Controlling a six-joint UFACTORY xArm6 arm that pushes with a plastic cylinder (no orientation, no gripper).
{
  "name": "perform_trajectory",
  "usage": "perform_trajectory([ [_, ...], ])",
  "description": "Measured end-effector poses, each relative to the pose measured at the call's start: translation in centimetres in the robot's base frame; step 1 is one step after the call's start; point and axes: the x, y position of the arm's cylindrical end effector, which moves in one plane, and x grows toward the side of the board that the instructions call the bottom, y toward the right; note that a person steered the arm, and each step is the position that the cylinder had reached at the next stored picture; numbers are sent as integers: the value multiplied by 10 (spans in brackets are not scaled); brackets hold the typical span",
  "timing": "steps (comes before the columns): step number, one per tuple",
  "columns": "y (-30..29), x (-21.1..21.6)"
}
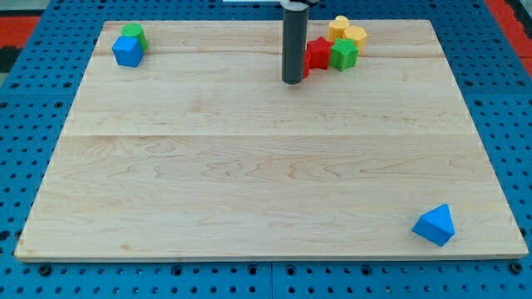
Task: Move blue triangle below red circle
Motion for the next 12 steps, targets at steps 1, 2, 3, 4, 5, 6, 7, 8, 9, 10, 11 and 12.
perform_trajectory([
  [1, 1, 31],
  [2, 13, 66],
  [3, 58, 80],
  [4, 107, 80],
  [5, 166, 85],
  [6, 204, 108],
  [7, 218, 153],
  [8, 245, 167],
  [9, 267, 192],
  [10, 264, 256],
  [11, 218, 279],
  [12, 148, 260],
])
